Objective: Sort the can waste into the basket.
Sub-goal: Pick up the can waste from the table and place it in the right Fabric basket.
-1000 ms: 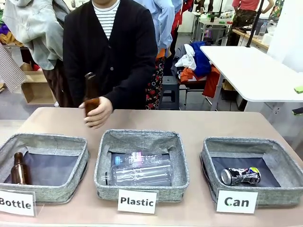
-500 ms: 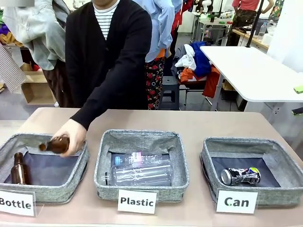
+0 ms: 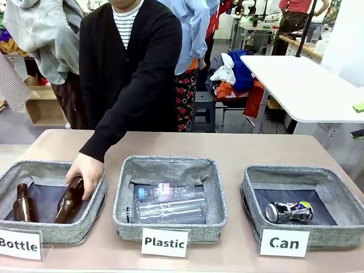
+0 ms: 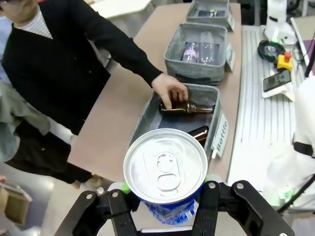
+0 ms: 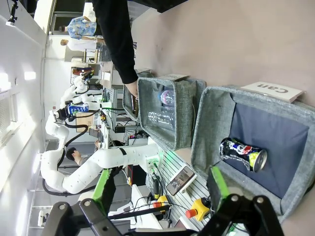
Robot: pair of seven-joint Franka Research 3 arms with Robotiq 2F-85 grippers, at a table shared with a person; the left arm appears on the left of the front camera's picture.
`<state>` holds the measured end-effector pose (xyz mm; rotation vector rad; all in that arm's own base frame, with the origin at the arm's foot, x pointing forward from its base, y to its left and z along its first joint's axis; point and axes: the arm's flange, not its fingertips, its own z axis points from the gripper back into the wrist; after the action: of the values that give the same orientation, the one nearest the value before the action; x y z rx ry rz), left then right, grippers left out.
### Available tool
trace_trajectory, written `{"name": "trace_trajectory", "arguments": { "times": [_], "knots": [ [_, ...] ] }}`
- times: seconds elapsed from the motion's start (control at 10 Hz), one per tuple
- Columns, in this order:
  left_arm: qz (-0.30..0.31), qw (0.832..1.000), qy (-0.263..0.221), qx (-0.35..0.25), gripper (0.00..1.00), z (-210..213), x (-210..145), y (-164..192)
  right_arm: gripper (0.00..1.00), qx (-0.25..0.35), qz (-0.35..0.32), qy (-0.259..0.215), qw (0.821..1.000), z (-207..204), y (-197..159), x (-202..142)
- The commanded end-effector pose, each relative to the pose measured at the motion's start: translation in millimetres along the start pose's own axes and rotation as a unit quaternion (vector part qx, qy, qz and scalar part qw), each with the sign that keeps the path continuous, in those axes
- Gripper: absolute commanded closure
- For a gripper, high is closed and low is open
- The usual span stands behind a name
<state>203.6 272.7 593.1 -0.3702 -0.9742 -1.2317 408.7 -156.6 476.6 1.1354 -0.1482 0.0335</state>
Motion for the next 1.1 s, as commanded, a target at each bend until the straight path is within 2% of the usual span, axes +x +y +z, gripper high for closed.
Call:
{"name": "trace_trajectory", "arguments": {
  "times": [0.0, 0.2, 0.6, 0.7, 0.8, 1.0],
  "knots": [
    [-0.001, 1.000, 0.024, -0.006, 0.56, -17, 26, 1, 0.00, -0.002, 0.009, 0.005, 1.000, 3, 2, -1],
    [0.013, 0.998, 0.050, -0.022, 0.56, -30, 39, 15, 0.00, -0.002, 0.009, 0.005, 1.000, 3, 2, -1],
    [0.024, 0.999, 0.006, -0.021, 0.56, -27, 11, 13, 0.00, -0.002, 0.009, 0.005, 1.000, 3, 2, -1],
    [0.020, 0.999, 0.009, -0.024, 0.56, -35, 15, 11, 0.00, -0.002, 0.009, 0.005, 1.000, 3, 2, -1],
    [0.007, 0.999, 0.020, -0.036, 0.56, -51, 33, 13, 0.00, -0.002, 0.009, 0.005, 1.000, 3, 2, -1],
    [-0.055, 0.995, 0.045, -0.073, 0.56, -109, 97, 22, 0.00, -0.002, 0.009, 0.005, 1.000, 3, 2, -1]
  ]
}}
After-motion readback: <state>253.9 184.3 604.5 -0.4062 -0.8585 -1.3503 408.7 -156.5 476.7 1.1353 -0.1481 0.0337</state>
